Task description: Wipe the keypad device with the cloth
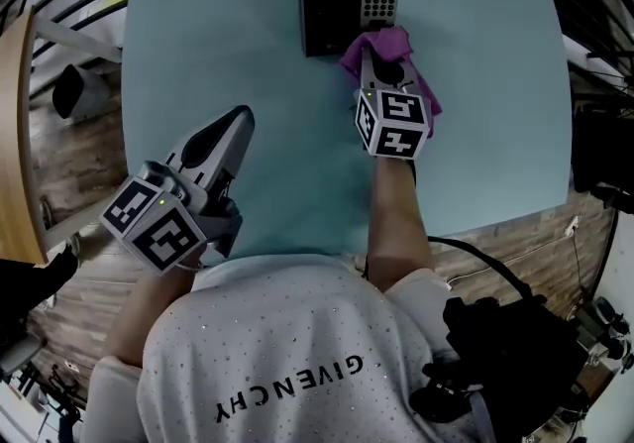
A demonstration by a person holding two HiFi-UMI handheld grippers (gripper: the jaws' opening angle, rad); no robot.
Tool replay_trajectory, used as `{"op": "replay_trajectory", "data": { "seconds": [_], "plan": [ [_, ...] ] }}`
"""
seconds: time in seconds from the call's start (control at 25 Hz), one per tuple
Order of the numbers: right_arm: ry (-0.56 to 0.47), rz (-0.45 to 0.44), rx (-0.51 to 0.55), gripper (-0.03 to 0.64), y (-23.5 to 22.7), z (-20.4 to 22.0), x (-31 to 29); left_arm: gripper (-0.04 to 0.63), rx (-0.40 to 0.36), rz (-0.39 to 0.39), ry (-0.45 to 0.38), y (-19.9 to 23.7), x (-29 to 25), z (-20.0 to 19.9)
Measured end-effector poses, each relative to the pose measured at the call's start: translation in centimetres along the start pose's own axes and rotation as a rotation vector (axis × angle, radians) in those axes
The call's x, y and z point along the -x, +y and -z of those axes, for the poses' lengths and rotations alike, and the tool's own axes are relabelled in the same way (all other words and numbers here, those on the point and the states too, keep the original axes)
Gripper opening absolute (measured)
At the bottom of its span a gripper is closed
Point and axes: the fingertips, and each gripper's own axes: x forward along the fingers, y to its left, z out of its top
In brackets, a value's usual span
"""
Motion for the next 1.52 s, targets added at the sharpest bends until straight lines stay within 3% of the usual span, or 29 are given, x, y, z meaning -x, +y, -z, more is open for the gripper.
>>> {"op": "replay_trajectory", "data": {
  "seconds": [0.32,0.56,0.64,0.76,0.88,1.0,1.12,1.52],
  "plan": [
    [0.037,0.112,-0.03,0.016,-3.7,0.8,0.3,0.0,-0.021,0.049,0.02,-0.9,-1.2,-0.7],
    [0.023,0.116,-0.034,0.017,-3.8,0.3,1.0,0.0,-0.018,0.069,0.029,-1.2,-1.6,-0.3],
    [-0.043,0.066,0.006,0.017,-1.8,-1.4,1.5,0.0,-0.016,0.072,0.029,-1.1,-1.8,-0.3],
    [-0.105,-0.114,0.081,0.017,4.3,-2.9,1.8,0.0,-0.011,0.071,0.026,-0.8,-1.8,-0.3],
    [-0.094,-0.283,0.206,0.017,10.3,-2.8,1.6,0.0,-0.008,0.062,0.021,-0.6,-1.7,-0.6],
    [-0.04,-0.34,0.292,0.017,12.3,-1.3,1.0,0.0,-0.007,0.058,0.021,-0.5,-1.5,-0.5],
    [0.008,-0.292,0.306,0.017,10.6,-0.2,0.4,0.0,-0.006,0.045,0.024,-0.1,-1.1,-0.4],
    [0.04,-0.023,0.16,0.017,0.4,0.3,0.0,0.0,0.003,0.03,0.018,0.6,-0.7,-0.7]
  ]
}}
